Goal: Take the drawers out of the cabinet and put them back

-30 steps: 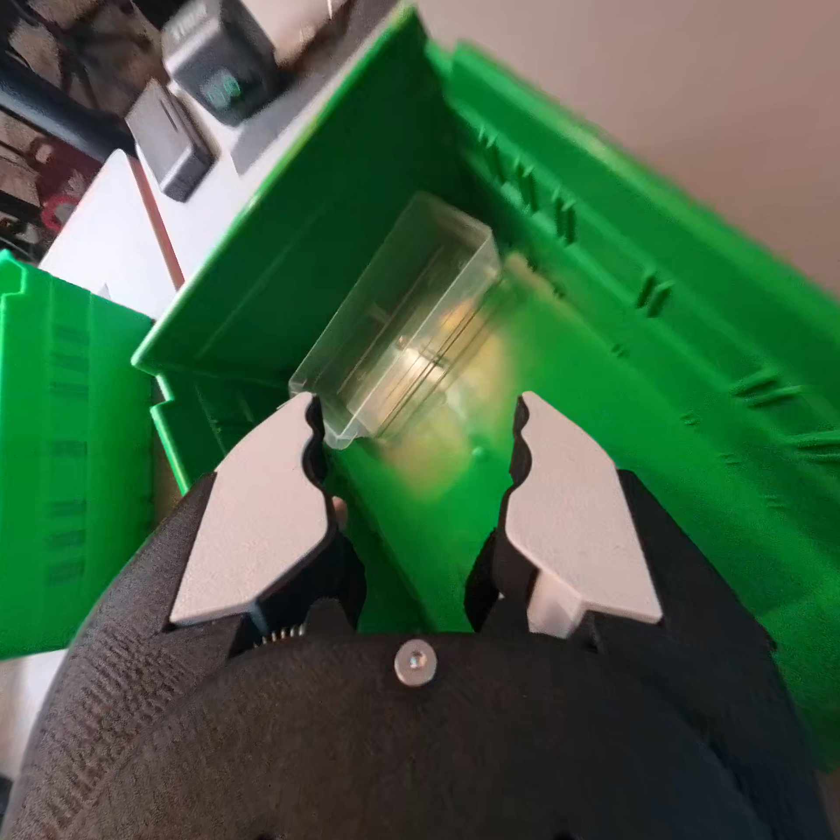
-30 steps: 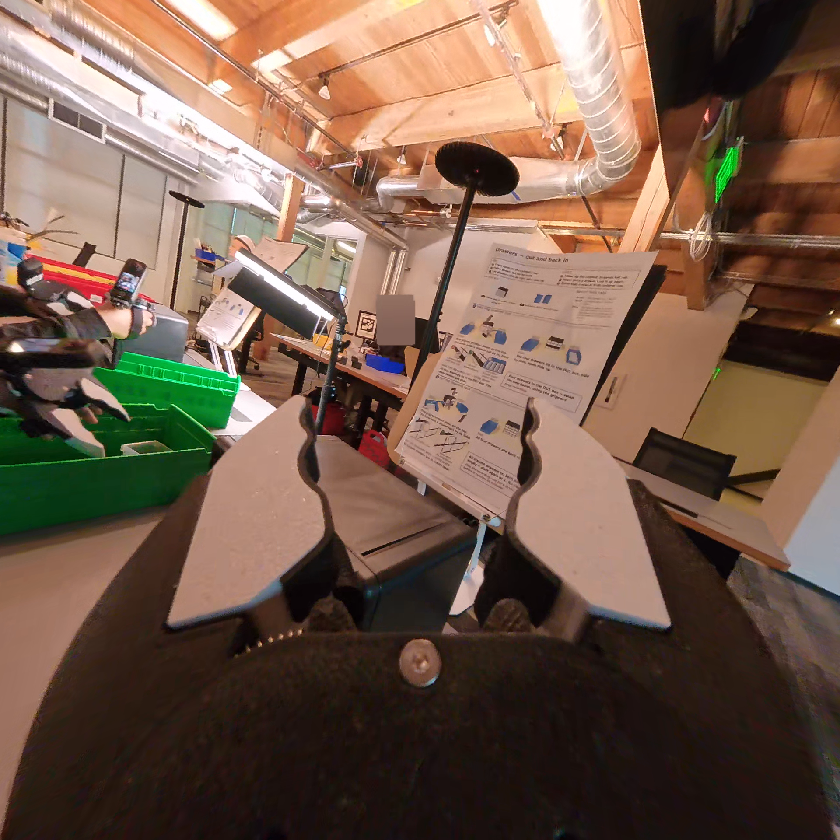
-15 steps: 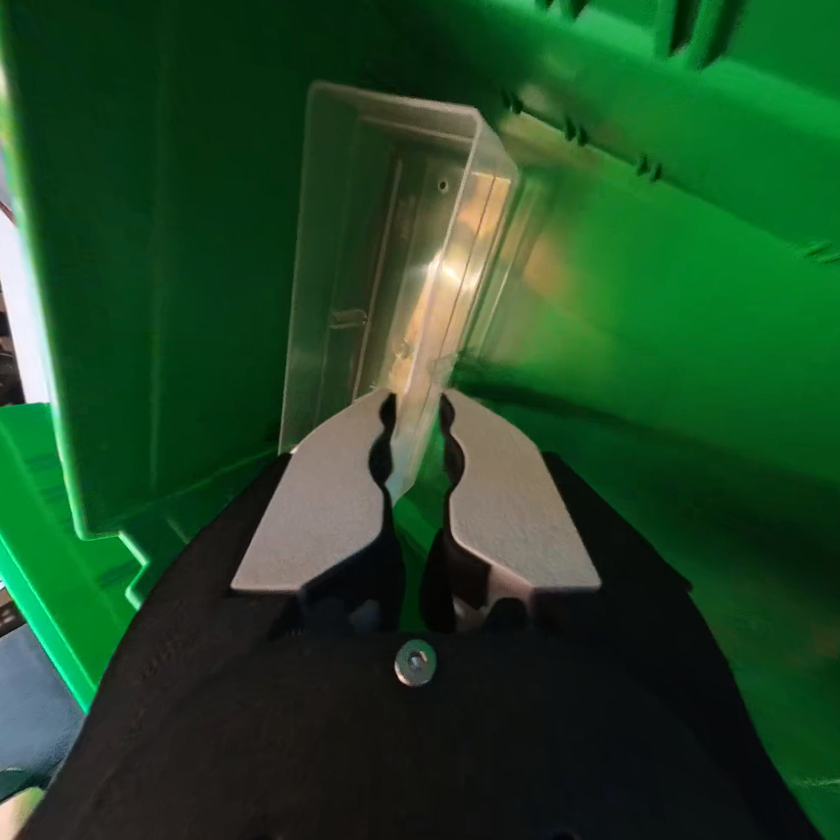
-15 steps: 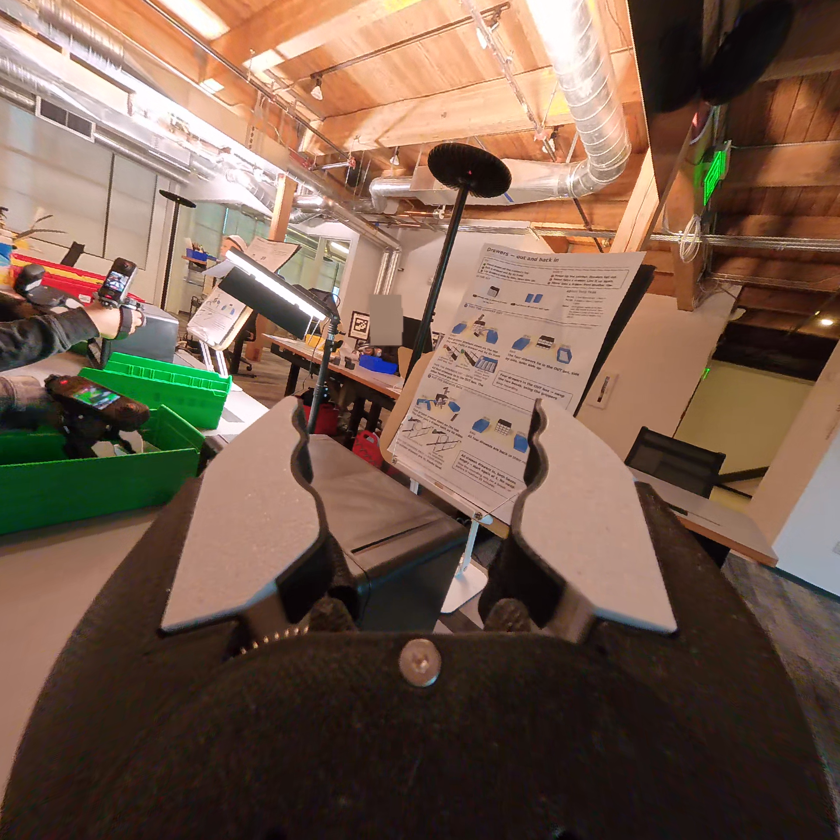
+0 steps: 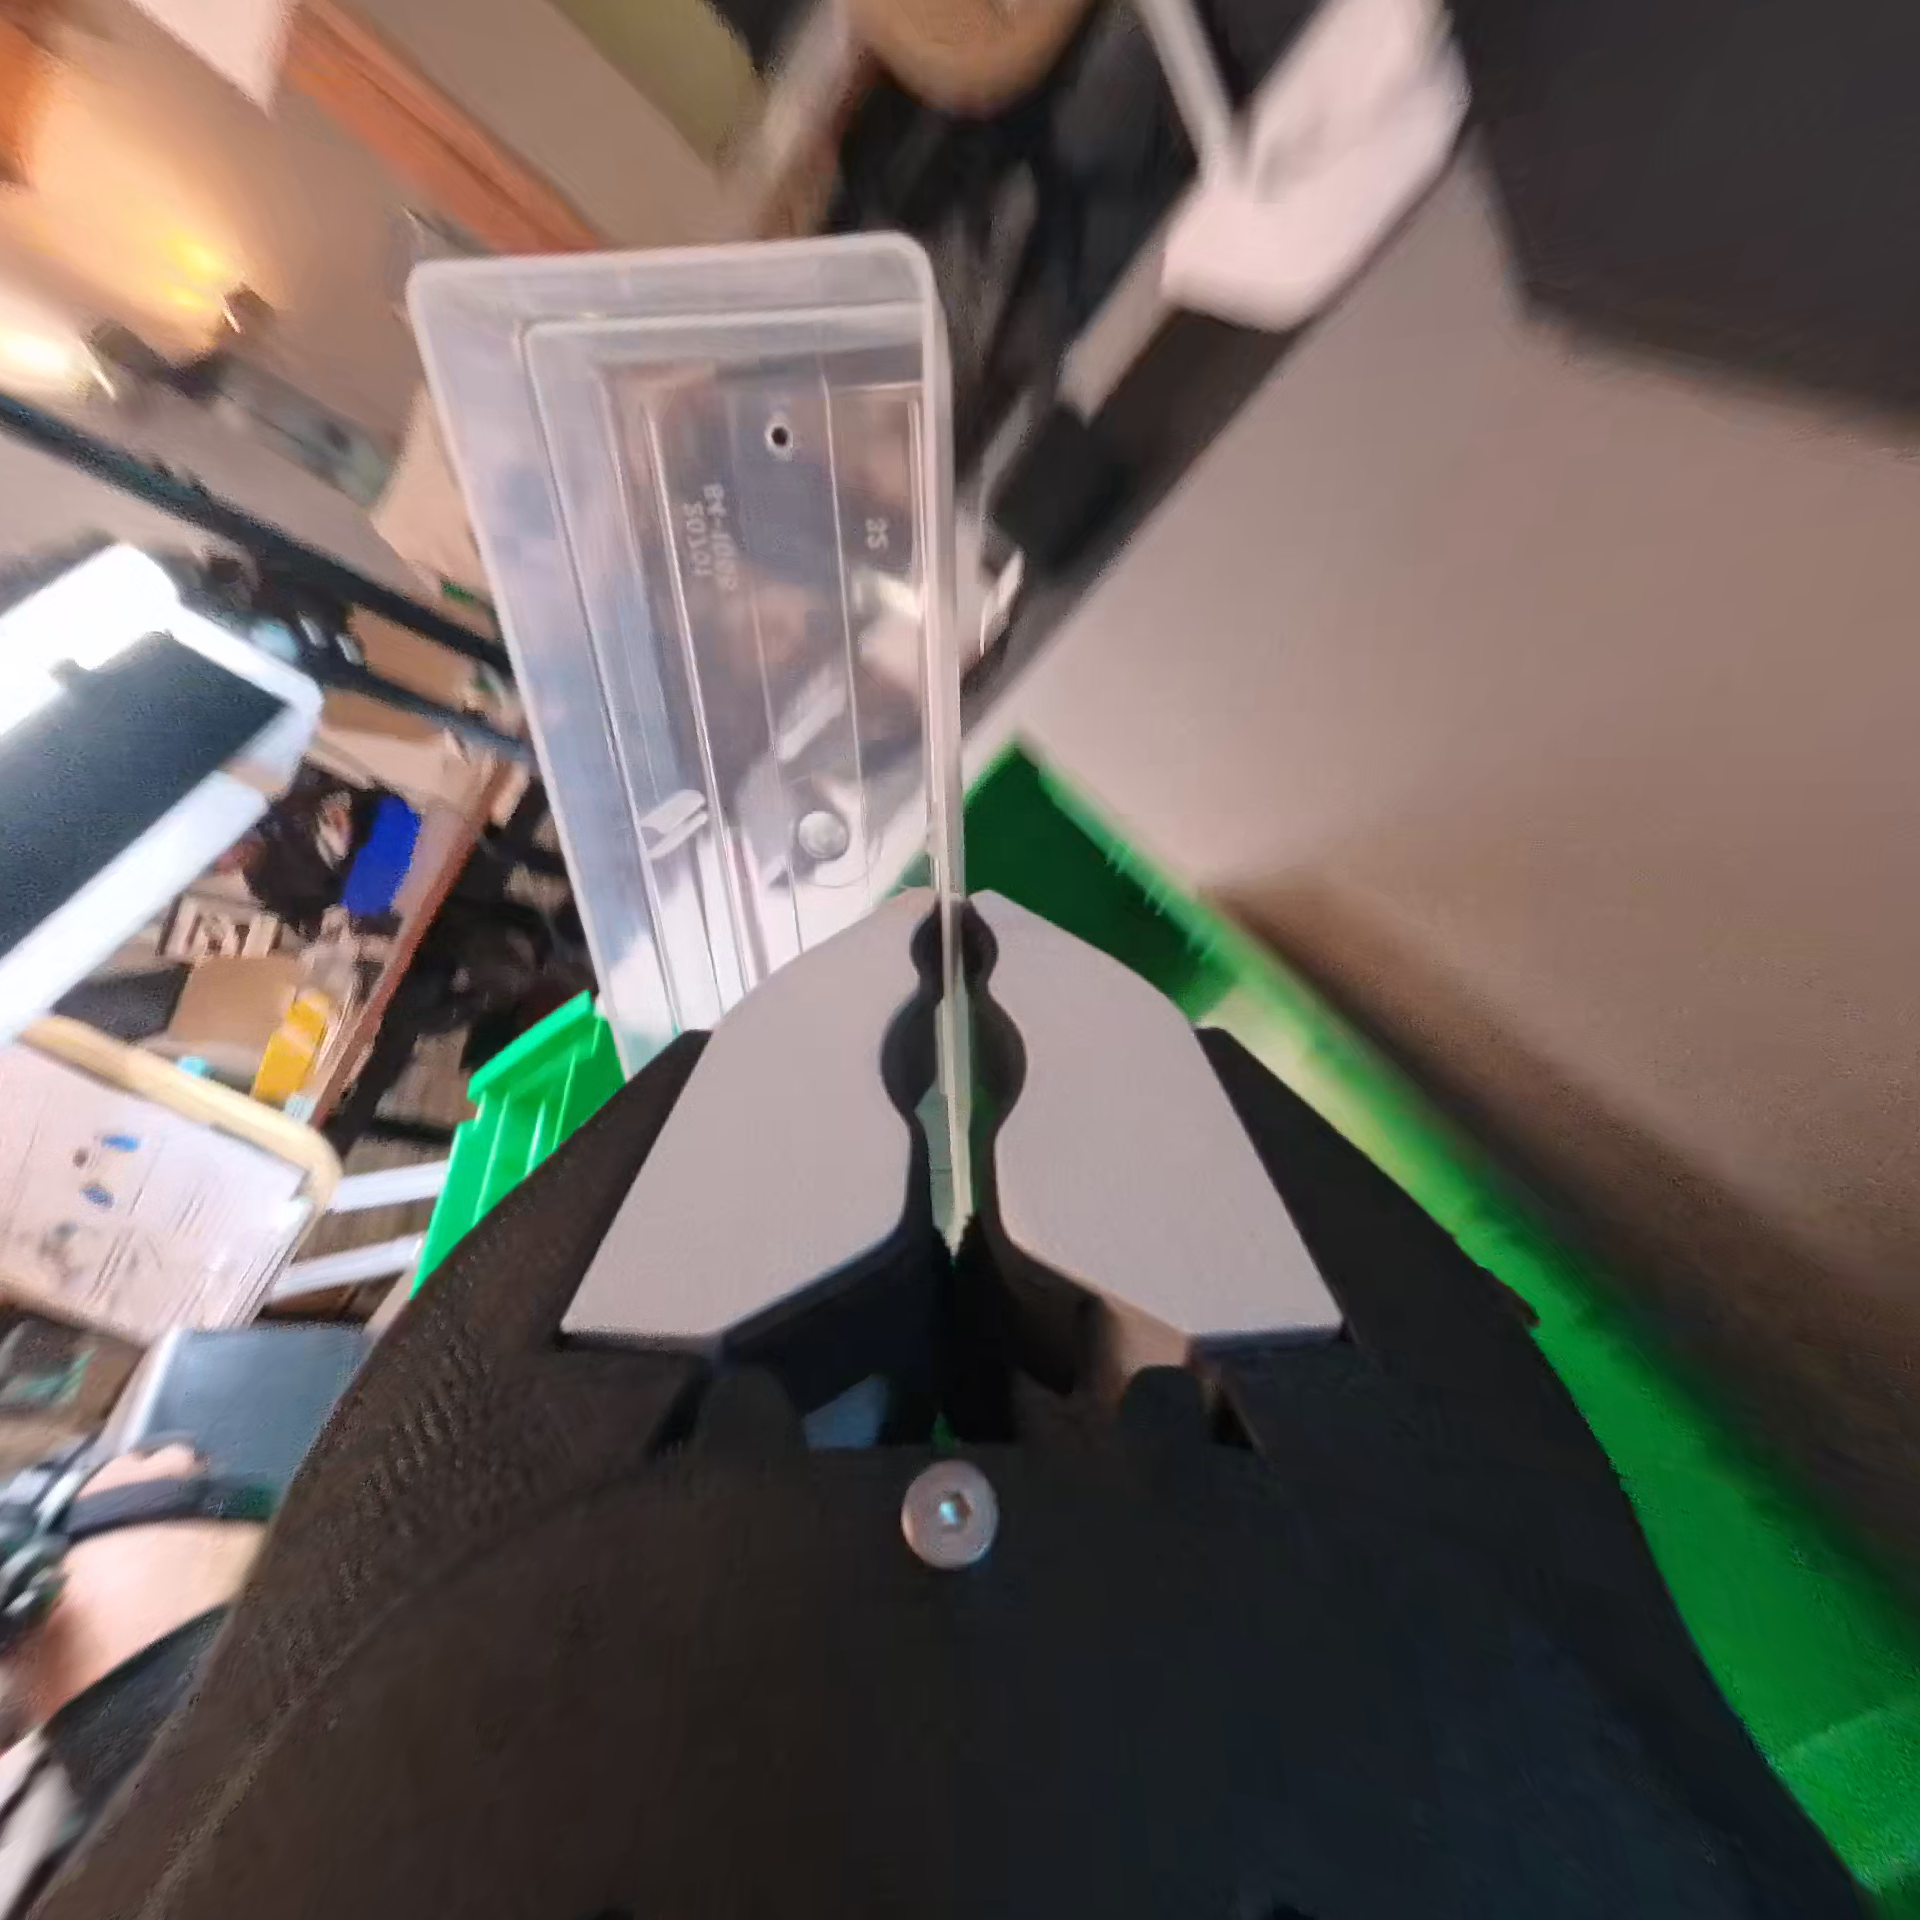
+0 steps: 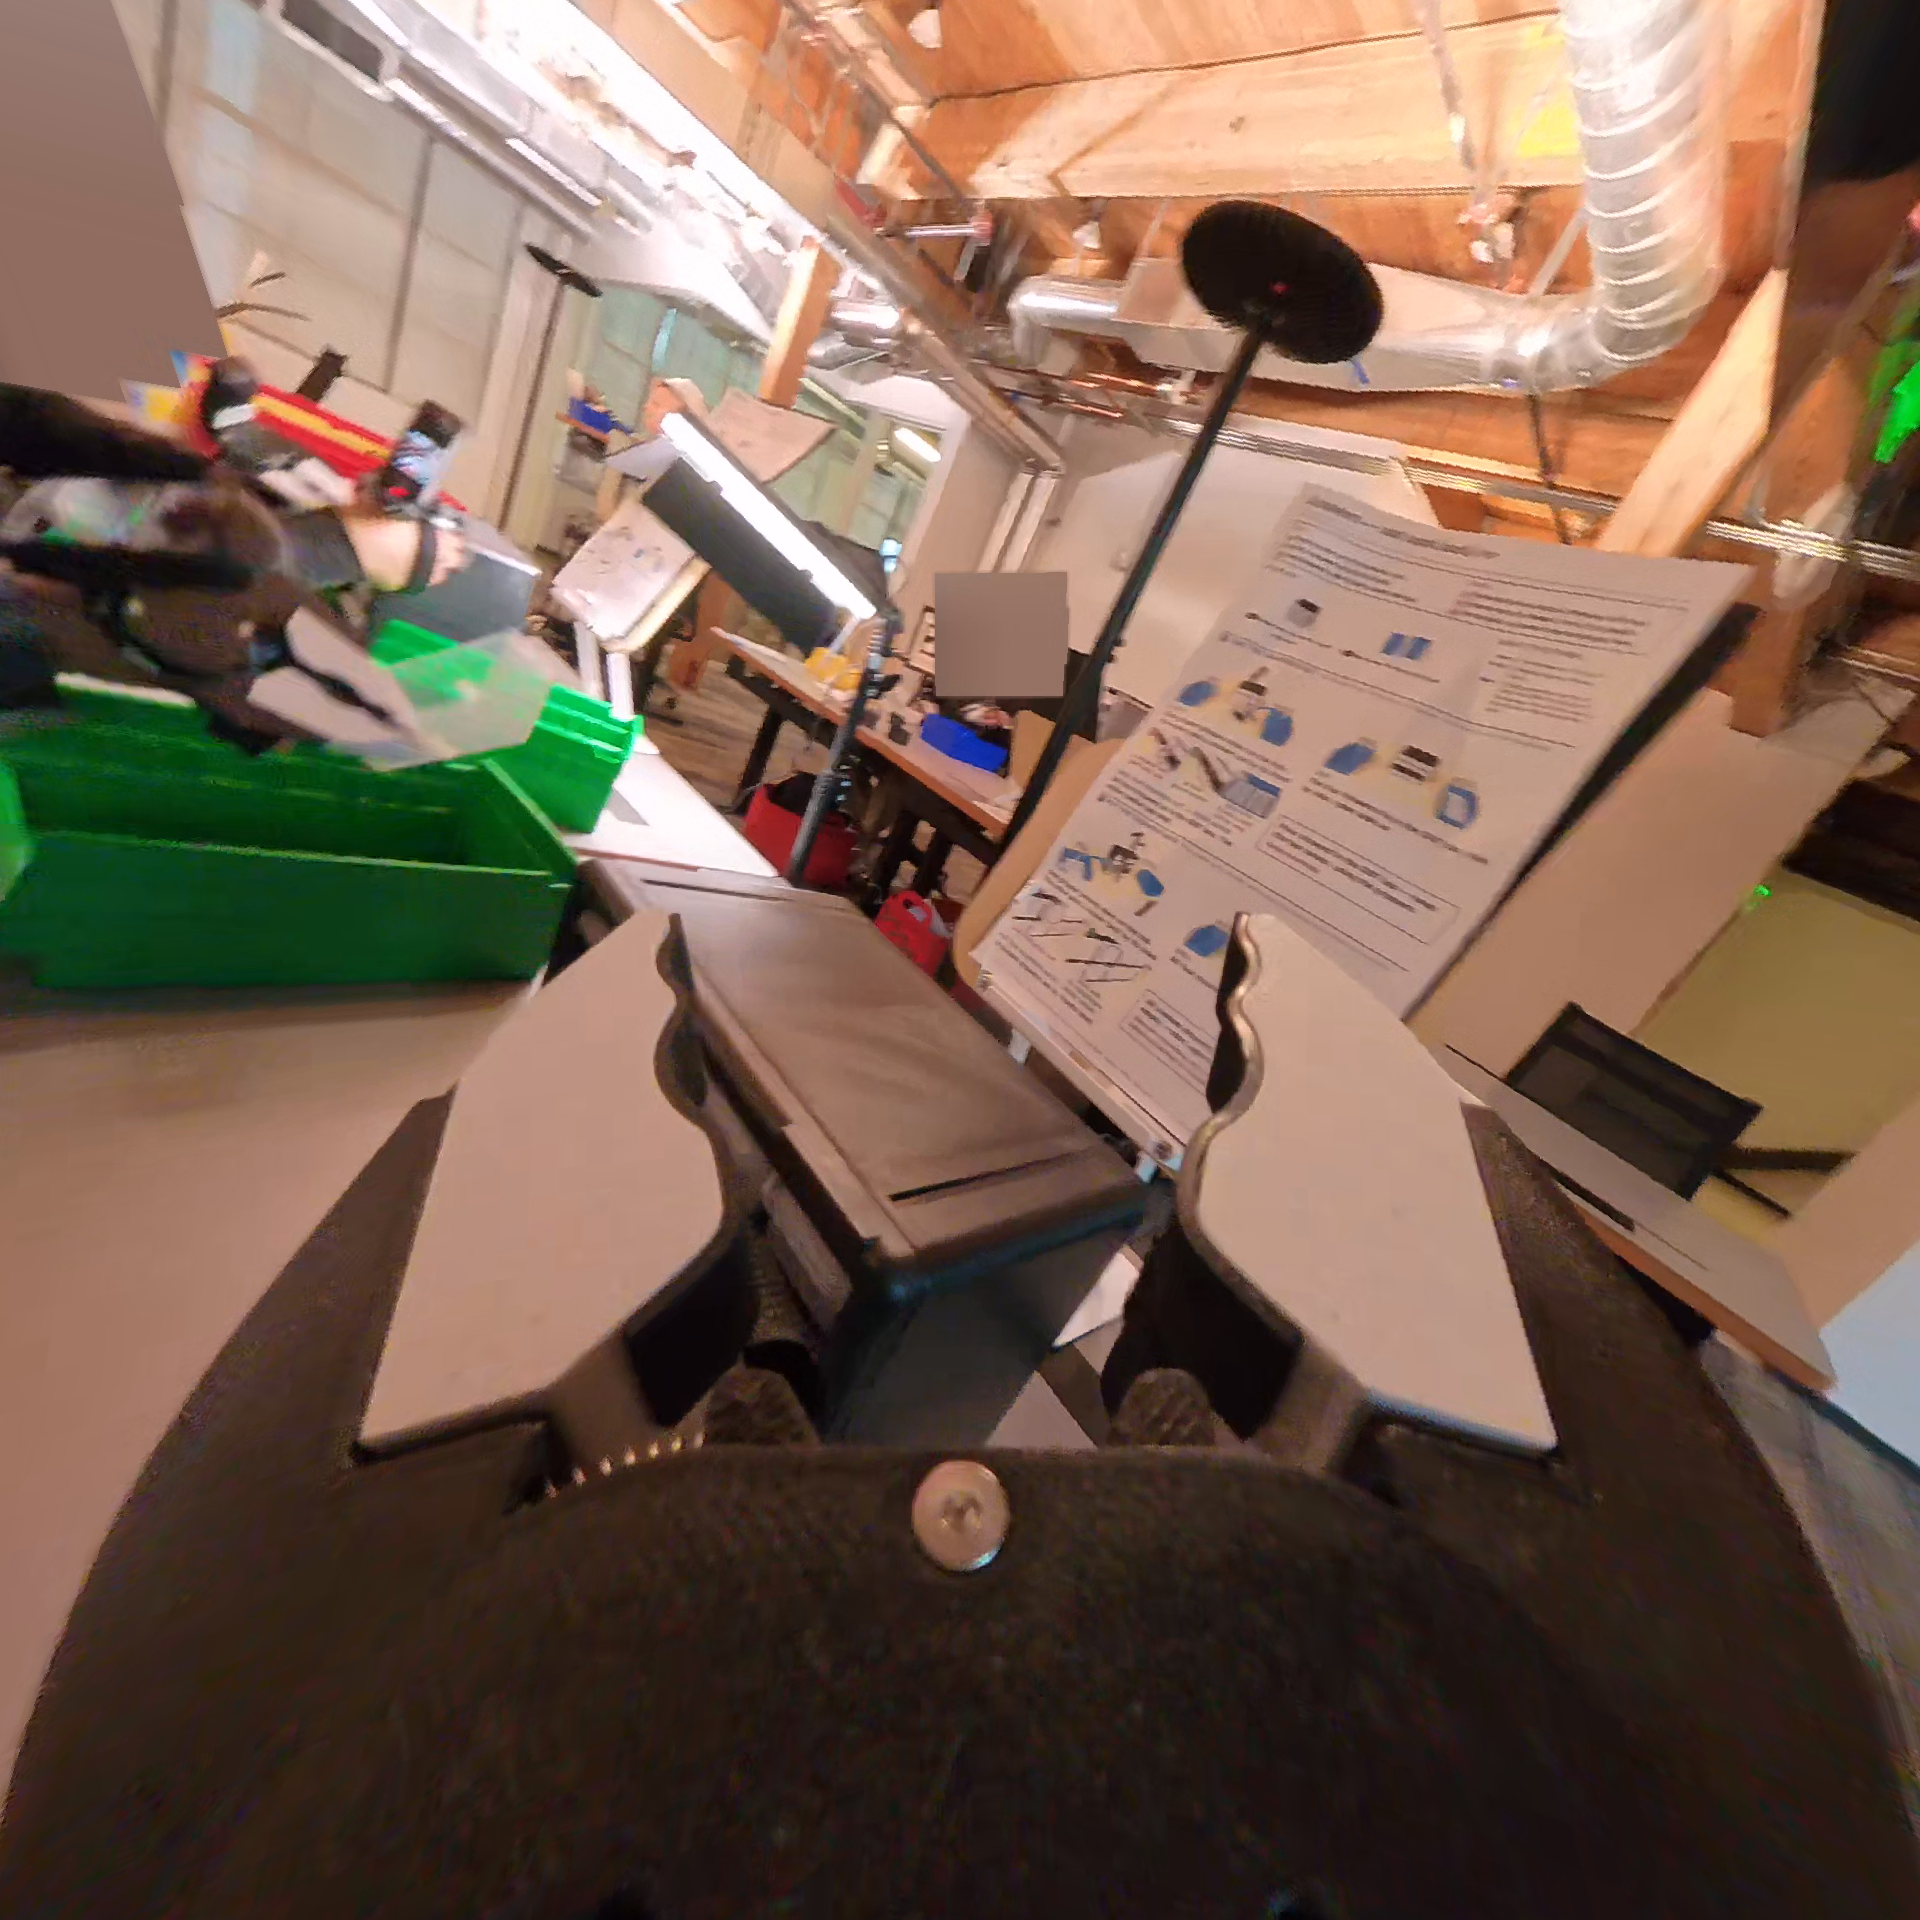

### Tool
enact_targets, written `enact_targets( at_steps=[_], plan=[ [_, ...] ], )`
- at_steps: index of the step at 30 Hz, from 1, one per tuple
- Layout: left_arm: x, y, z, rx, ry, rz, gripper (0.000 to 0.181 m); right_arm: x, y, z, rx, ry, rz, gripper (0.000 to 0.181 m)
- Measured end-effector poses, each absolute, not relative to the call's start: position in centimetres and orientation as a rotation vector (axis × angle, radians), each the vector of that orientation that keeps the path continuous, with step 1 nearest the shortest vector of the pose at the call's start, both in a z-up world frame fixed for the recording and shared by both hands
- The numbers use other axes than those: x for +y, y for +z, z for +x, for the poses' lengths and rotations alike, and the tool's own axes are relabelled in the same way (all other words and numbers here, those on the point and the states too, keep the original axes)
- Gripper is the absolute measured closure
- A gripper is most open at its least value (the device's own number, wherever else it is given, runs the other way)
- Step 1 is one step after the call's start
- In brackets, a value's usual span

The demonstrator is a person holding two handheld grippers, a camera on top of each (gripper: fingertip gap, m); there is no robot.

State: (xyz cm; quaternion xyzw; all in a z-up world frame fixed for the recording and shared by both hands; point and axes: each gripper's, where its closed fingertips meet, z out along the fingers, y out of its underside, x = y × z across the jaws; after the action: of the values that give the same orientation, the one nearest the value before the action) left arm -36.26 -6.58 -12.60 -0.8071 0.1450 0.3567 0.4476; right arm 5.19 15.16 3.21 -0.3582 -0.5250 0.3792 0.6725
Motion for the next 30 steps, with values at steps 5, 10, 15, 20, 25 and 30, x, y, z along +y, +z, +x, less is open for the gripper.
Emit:
enact_targets(
  at_steps=[5,10,15,20,25,30],
  plan=[
    [-4.5,-9.0,-20.8,0.500,0.584,-1.700,0.180,10.3,1.8,3.4,-1.387,0.873,-0.637,0.078],
    [-3.3,-10.4,-9.4,0.678,0.331,-1.602,0.180,4.8,-0.1,1.2,-1.577,0.949,-0.519,0.078],
    [-2.5,-13.4,-4.9,0.895,0.258,-1.655,0.180,0.2,-4.5,-1.4,-1.836,0.982,-0.478,0.081],
    [-2.6,-14.2,-3.5,1.022,0.243,-1.673,0.180,-2.0,-8.2,-2.6,-2.027,0.993,-0.488,0.085],
    [-2.7,-14.0,-3.7,1.062,0.303,-1.650,0.179,-2.7,-8.9,-3.1,-2.036,0.884,-0.378,0.109],
    [-4.3,-6.2,-3.1,0.790,0.411,-1.185,0.151,-2.2,-4.2,-1.3,-1.836,1.109,-0.314,0.109]
  ],
)
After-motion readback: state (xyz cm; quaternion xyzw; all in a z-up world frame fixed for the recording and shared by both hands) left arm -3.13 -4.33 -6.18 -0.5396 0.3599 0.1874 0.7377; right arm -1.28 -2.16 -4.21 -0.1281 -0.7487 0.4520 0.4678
